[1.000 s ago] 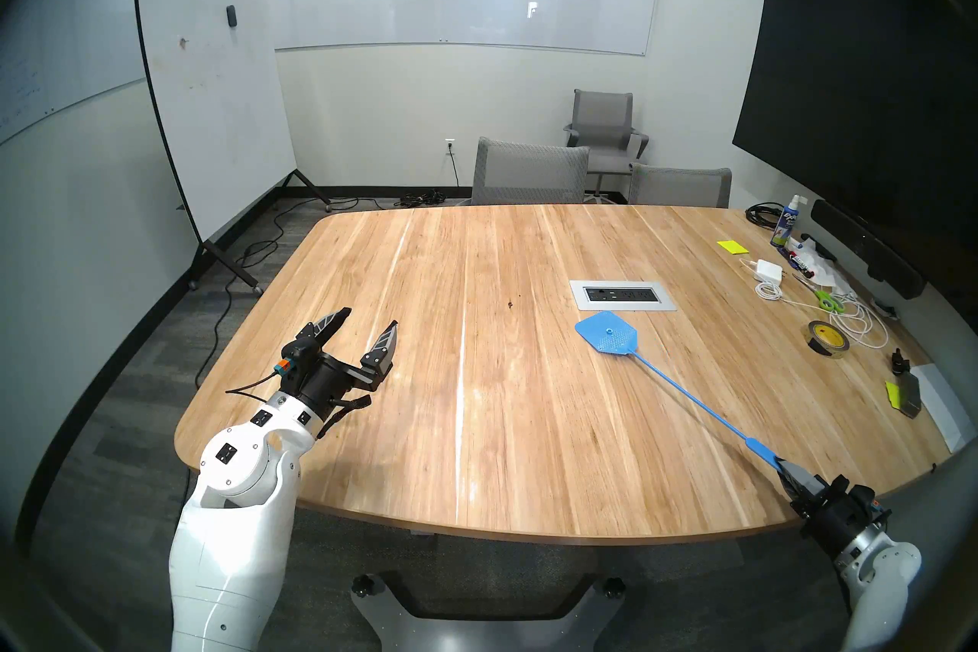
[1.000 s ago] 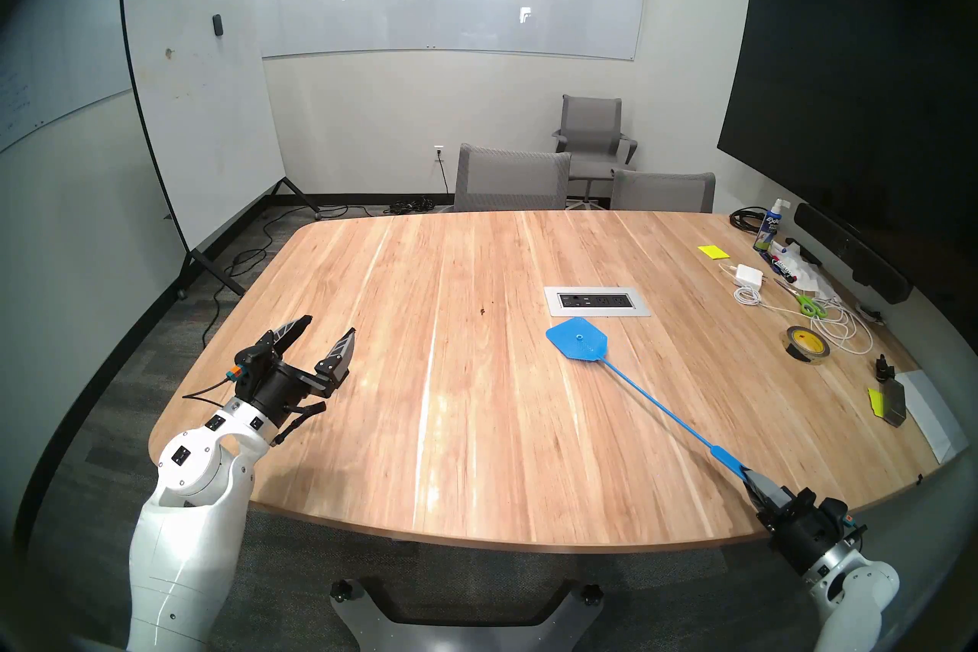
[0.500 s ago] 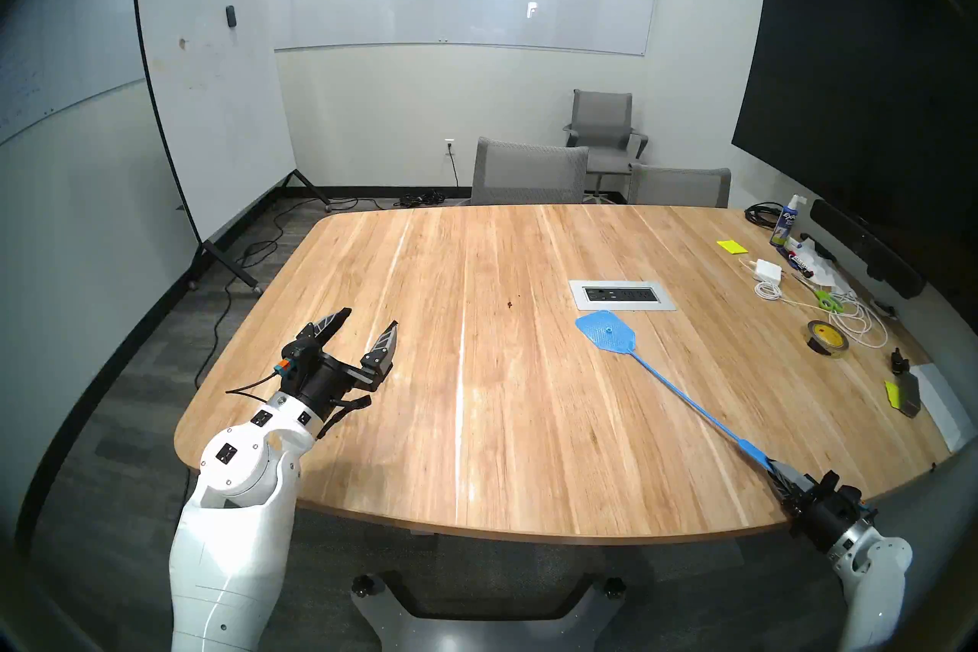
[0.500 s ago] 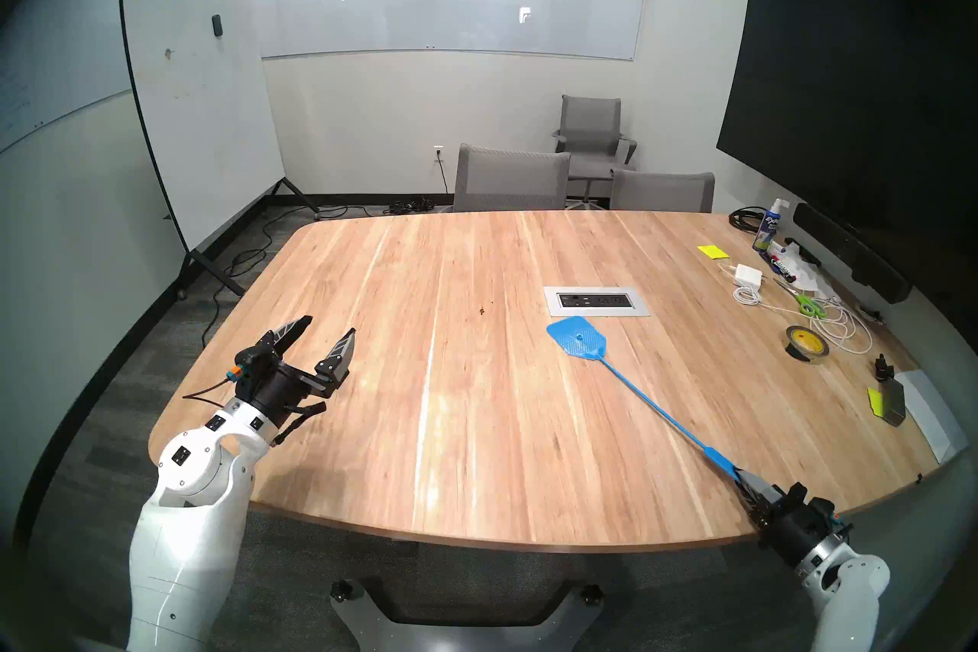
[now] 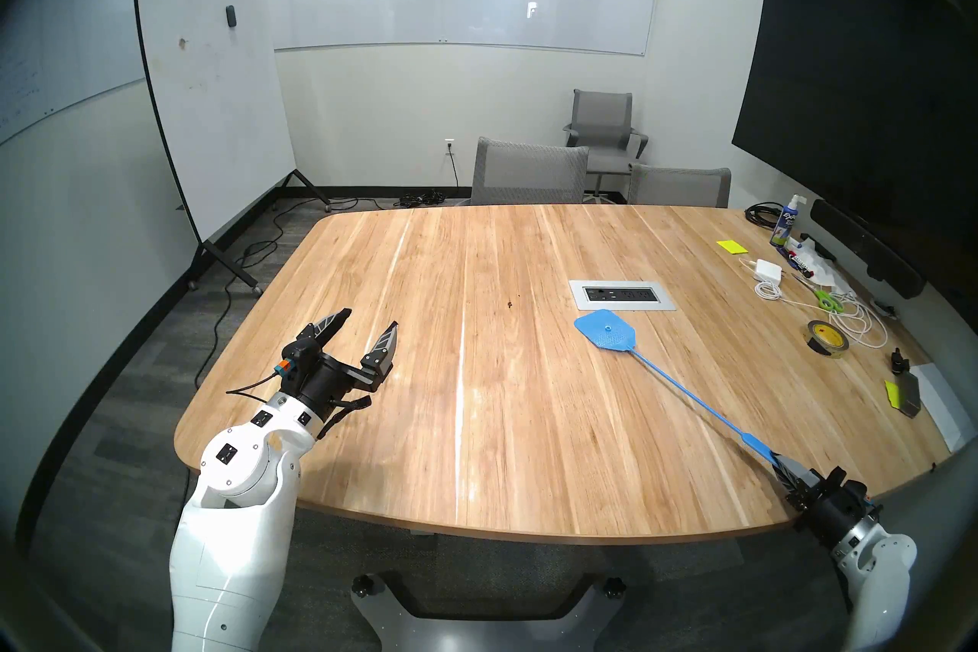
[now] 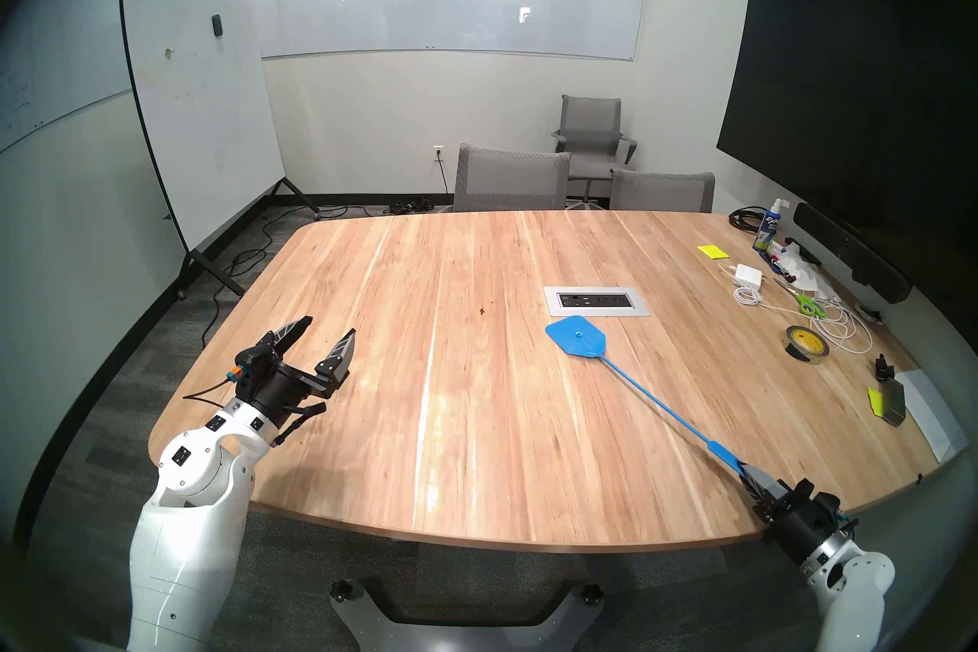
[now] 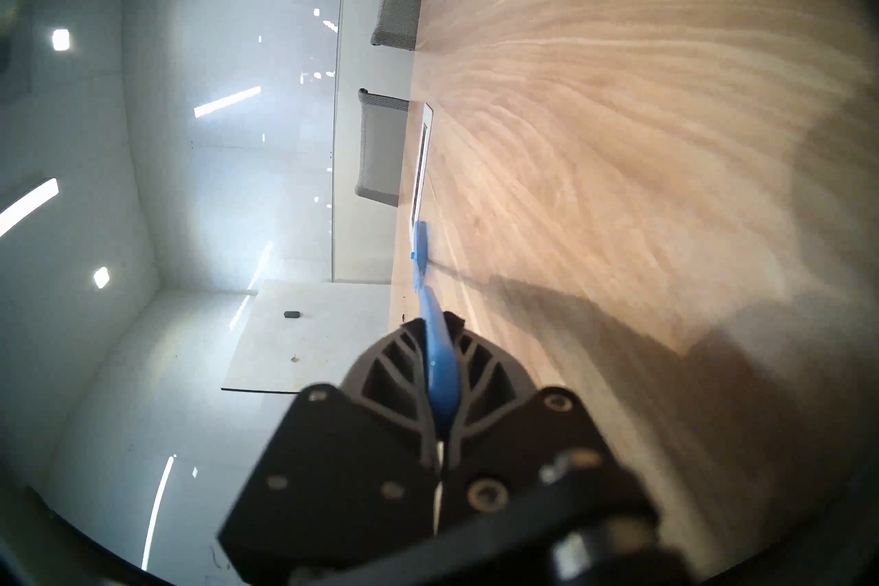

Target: Swat a bug on table

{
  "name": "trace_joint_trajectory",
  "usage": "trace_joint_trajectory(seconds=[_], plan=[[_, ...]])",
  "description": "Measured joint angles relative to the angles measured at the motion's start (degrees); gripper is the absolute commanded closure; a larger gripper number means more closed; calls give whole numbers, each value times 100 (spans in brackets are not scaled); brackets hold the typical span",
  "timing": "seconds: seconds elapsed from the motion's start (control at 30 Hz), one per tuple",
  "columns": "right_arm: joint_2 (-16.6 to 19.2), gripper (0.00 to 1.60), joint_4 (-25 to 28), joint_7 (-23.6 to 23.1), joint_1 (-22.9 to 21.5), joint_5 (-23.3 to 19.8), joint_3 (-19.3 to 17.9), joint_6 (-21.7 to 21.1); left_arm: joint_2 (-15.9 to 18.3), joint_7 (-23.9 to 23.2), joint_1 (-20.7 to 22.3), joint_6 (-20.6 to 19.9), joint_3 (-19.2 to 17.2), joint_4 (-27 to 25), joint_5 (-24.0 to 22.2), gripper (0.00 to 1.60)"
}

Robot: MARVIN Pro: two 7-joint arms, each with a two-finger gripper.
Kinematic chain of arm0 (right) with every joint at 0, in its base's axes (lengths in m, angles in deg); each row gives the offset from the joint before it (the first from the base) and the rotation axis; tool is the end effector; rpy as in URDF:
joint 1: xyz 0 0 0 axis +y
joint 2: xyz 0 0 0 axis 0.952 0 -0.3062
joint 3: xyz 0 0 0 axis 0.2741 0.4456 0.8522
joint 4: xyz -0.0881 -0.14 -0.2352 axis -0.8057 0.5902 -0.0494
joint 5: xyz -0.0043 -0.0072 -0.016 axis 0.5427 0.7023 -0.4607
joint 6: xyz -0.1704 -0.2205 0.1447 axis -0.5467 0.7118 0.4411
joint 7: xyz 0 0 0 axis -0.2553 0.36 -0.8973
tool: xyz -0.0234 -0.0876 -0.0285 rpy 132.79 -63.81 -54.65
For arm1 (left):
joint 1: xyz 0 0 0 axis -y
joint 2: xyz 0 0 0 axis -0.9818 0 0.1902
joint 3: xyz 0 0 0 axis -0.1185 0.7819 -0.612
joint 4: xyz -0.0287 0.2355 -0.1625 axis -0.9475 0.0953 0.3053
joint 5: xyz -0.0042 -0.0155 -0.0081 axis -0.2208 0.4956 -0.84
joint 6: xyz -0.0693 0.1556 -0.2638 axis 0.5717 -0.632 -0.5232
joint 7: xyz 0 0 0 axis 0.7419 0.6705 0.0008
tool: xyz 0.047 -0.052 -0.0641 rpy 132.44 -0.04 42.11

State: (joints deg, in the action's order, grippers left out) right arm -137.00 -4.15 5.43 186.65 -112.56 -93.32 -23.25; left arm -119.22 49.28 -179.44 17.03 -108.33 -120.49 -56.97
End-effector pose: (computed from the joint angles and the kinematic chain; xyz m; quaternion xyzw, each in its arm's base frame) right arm 0.1908 -0.2928 -0.3504 -0.6246 0.3947 -0.4480 0.5034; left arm 0.3643 0.0618 -0.2857 0.6398 -0.1121 0.7452 0.1513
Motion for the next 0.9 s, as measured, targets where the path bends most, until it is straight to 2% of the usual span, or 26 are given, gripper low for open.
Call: trace_joint_trajectory(seconds=[0.2,0.33,0.5,0.63,0.9], plan=[[110,160,419,-247,31,-222,-317,23,-1,-3,1,0,-1,1,0,0],[134,160,757,-357,204,-517,-505,28,-1,-5,1,0,-2,1,0,0],[155,160,1056,-360,447,-978,-554,30,-2,-6,1,-2,-3,-3,0,0],[208,160,1208,-263,659,-1409,-433,33,-3,-6,-2,-5,-4,-18,0,0],[381,160,1259,200,881,-2183,67,35,9,42,-6,-133,16,-152,137,0]])
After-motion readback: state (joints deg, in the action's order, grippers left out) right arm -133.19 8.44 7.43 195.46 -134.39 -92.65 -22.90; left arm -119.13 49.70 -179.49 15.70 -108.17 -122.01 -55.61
